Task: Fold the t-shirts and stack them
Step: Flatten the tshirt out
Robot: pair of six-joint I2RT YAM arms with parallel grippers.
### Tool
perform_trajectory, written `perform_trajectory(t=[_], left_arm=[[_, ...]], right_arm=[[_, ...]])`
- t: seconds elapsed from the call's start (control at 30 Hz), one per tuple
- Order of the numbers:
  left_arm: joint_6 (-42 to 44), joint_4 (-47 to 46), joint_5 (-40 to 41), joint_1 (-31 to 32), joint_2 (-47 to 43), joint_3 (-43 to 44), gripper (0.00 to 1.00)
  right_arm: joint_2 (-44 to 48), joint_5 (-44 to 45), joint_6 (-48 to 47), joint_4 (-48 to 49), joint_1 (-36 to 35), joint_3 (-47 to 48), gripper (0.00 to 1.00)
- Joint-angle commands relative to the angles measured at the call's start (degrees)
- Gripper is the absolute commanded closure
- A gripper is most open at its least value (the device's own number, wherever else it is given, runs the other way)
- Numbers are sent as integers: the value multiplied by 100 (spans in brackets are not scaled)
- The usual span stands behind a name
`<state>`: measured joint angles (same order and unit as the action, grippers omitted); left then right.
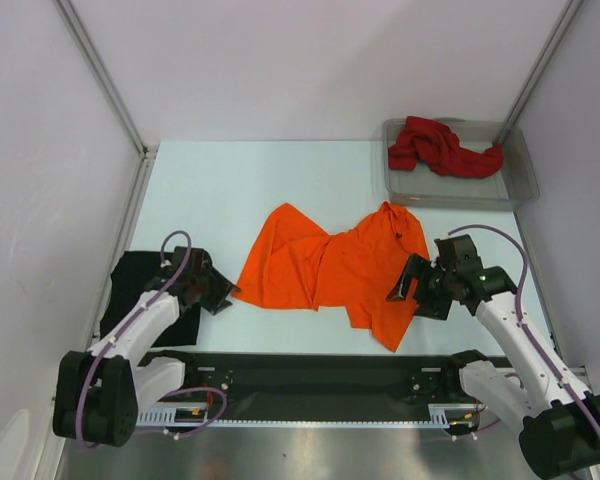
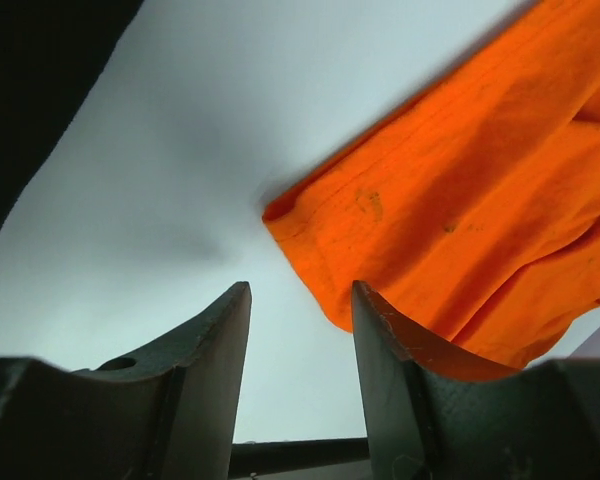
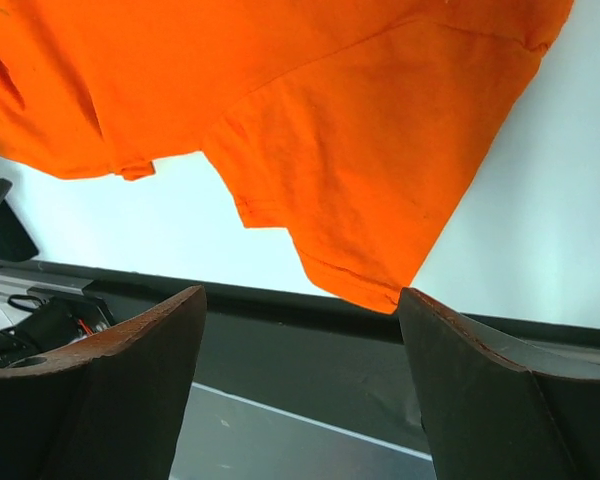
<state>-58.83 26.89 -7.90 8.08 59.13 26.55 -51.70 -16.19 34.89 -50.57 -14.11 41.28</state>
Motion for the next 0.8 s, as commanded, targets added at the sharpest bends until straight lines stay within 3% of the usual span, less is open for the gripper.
perform_trajectory(t=[0.0, 0.53, 0.63, 0.77], left_arm=[[-551, -458, -124, -61, 194, 43, 50], [-551, -387, 403, -78, 907, 149, 56], [-472, -466, 403, -78, 1030, 175, 61], [-314, -545, 386, -96, 1206, 254, 71]], right_arm=[[116, -52, 88, -208, -13, -67, 16], [-226, 125, 474, 73, -4, -383, 17], [-340, 2, 580, 205, -4, -541, 23], [-402, -183, 738, 406, -22, -884, 38]])
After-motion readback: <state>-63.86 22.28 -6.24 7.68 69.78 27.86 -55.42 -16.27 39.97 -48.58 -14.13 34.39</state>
